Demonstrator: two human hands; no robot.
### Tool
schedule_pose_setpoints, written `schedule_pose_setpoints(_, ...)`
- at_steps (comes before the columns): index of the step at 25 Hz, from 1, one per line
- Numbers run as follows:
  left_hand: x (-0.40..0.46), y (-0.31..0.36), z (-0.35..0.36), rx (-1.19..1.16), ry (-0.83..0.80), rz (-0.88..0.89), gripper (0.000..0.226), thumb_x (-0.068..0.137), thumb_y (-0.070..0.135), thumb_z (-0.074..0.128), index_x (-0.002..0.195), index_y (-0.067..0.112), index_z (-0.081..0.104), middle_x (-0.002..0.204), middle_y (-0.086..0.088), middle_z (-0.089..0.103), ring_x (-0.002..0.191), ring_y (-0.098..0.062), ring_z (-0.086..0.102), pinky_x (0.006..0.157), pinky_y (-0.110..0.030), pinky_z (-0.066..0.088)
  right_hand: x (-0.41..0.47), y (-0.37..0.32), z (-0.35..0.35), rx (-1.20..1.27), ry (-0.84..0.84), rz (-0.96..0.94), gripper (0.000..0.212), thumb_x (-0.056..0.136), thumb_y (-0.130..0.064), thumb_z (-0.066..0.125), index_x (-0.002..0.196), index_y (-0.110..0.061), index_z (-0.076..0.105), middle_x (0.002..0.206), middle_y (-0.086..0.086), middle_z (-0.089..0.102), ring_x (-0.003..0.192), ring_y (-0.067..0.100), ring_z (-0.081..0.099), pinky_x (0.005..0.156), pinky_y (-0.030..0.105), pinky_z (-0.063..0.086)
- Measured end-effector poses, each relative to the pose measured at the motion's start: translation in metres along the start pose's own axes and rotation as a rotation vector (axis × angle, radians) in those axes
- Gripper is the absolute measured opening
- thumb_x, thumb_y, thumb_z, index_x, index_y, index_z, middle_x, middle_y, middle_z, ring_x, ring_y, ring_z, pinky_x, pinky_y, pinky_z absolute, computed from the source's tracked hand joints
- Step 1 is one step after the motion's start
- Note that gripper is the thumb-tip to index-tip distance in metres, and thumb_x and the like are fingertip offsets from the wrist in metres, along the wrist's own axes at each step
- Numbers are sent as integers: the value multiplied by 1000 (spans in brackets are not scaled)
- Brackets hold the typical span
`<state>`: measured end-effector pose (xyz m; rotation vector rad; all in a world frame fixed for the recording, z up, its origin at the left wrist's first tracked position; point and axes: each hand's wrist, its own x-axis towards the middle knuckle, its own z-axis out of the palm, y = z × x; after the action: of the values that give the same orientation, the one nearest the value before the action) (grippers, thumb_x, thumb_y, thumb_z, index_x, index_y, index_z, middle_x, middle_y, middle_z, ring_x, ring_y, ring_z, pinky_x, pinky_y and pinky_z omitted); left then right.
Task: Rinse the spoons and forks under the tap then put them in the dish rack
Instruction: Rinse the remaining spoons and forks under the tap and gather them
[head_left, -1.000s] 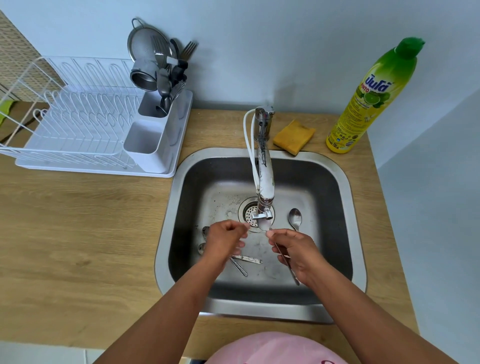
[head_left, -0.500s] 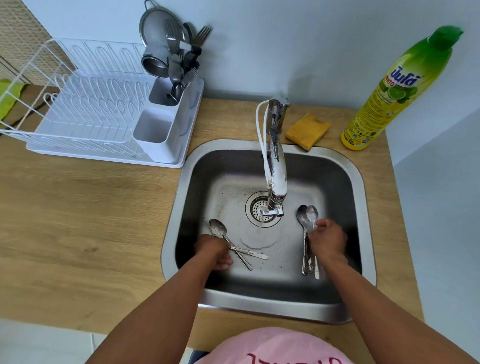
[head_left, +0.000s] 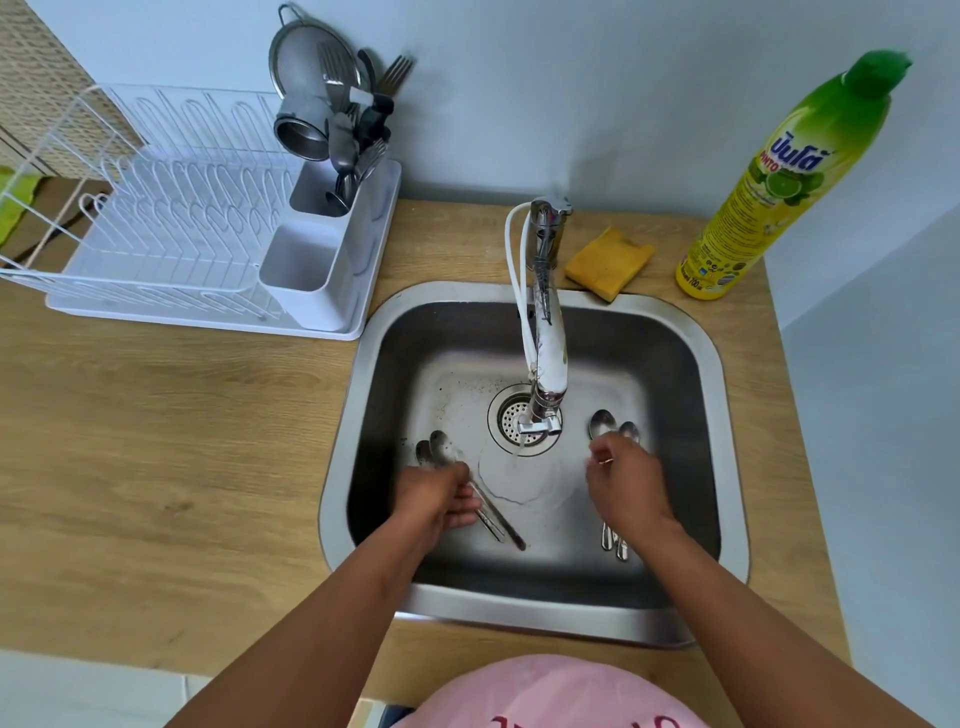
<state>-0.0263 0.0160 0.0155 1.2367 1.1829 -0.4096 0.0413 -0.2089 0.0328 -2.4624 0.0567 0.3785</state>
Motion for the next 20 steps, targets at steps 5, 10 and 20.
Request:
schedule_pose_setpoints(5,-33,16,20,-33,-274,106,10,90,13,71,90,3,72,64,-5,72,51,-16,68,47,-27,57,-31,-54,7,356,-407,44,11,93,-21,67,99,-15,73,82,9,77,72,25,76,71,34,61)
schedule_pose_setpoints(10,-45,26,38,63,-244,255,8,83,12,77,78,11,71,62,-2,70,44,-10,57,43,-21,49,-44,-64,-7,495,-481,109,15,100,-19,57,105,-18,71,69,13,76,48,23,67,51,30,56)
schedule_pose_setpoints(20,-48,32,48,-89,-230,224,12,84,21,79,82,11,72,73,-4,75,43,-7,52,42,-20,43,-46,-77,-33,424,-443,75,32,104,-25,48,78,-11,61,52,4,65,30,14,46,34,17,31)
